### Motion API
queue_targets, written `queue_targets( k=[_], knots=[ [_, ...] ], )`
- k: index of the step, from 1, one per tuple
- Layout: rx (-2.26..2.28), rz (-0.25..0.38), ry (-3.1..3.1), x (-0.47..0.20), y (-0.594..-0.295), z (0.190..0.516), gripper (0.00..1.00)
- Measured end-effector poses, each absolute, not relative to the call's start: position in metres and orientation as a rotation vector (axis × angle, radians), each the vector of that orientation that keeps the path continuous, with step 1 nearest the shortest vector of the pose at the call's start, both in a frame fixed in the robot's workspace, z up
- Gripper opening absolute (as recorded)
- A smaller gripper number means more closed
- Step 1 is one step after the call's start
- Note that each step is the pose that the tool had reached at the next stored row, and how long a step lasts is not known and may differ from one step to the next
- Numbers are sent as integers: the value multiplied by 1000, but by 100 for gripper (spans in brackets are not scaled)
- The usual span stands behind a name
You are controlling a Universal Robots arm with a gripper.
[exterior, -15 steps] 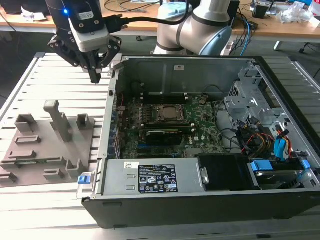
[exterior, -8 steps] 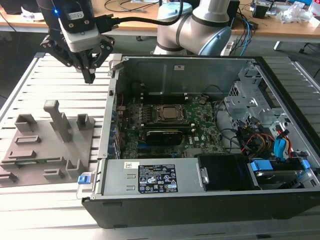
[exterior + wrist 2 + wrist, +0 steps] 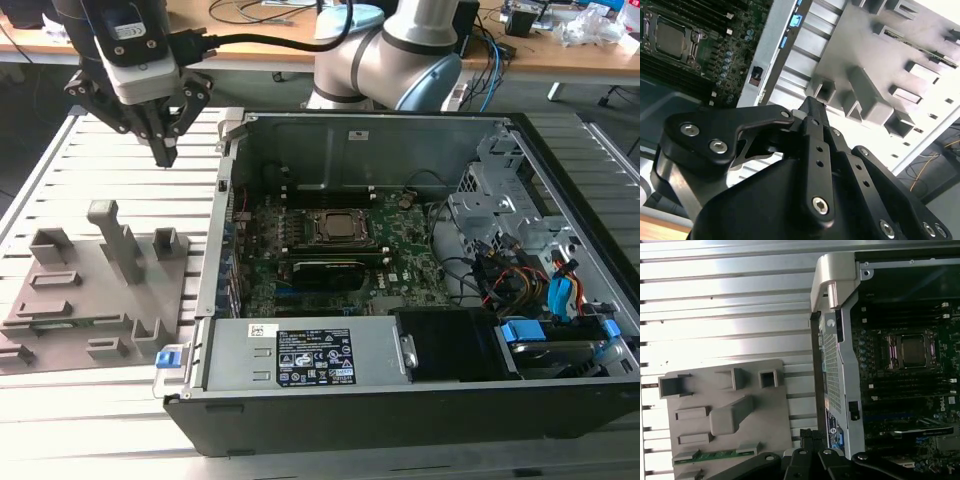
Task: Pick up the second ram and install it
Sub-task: 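Reach for the second ram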
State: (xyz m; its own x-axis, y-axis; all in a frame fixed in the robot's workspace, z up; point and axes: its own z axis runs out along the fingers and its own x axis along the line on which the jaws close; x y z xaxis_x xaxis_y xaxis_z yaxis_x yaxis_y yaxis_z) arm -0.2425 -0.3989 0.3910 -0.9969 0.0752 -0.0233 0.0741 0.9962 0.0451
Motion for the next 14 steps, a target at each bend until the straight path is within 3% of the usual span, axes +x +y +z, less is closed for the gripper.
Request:
queue_targets(
  k=[14],
  knots=[
    [117,69,3114,-272,-399,391,11]
  ],
)
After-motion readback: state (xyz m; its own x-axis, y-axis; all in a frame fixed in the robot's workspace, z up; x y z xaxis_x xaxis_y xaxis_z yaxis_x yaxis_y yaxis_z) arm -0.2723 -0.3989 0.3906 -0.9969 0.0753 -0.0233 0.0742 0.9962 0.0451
